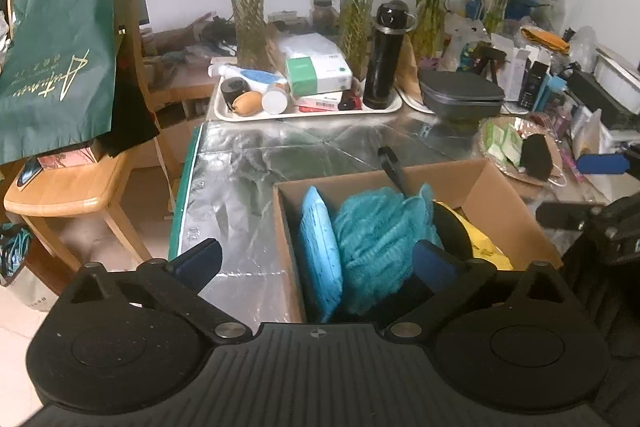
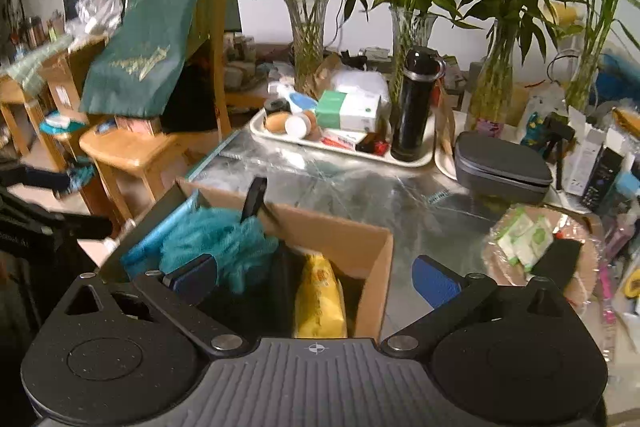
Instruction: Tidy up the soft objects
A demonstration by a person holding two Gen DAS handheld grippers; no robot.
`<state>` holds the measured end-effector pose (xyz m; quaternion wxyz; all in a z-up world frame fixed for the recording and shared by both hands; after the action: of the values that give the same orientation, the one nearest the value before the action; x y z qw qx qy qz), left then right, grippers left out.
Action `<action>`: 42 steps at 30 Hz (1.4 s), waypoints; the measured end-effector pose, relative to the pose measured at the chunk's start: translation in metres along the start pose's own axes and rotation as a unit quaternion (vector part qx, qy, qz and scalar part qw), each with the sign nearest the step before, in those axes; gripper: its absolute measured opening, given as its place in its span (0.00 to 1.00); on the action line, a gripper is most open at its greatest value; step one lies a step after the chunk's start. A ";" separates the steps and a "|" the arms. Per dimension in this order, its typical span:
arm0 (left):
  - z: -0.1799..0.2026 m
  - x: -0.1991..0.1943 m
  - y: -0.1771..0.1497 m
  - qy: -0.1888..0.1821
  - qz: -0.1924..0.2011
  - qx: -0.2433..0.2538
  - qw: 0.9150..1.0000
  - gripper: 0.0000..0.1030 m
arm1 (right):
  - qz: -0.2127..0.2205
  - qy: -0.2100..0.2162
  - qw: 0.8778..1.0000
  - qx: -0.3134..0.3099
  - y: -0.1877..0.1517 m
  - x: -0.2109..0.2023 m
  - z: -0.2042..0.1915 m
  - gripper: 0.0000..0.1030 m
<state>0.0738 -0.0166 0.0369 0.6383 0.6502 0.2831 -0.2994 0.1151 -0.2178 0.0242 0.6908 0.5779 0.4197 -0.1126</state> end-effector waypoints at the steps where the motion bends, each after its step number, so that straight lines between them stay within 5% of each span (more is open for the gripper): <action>1: 0.001 -0.001 -0.002 0.000 0.001 0.000 1.000 1.00 | -0.007 -0.005 1.000 -0.004 -0.003 0.000 -0.002 1.00; 22: 0.013 0.009 -0.052 -0.022 -0.062 0.010 0.998 1.00 | -0.093 -0.029 0.995 0.002 -0.055 0.022 -0.019 1.00; 42: 0.013 0.022 -0.062 0.004 -0.099 0.010 0.995 1.00 | -0.131 -0.035 0.991 -0.004 -0.075 0.034 -0.026 1.00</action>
<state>0.0413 -0.0288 -0.0209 0.5974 0.6268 0.3459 -0.3613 0.0765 -0.2061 -0.0521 0.6868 0.5108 0.4679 -0.2199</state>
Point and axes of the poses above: each gripper's, at about its wrist camera, not at the fingertips, and x roughly the way its jaws point, z to its right, y to its top, the point moved 1 cm from there along x, roughly the way its jaws point, and after that the axes turned 1 degree about y, right-handed, at the moved point
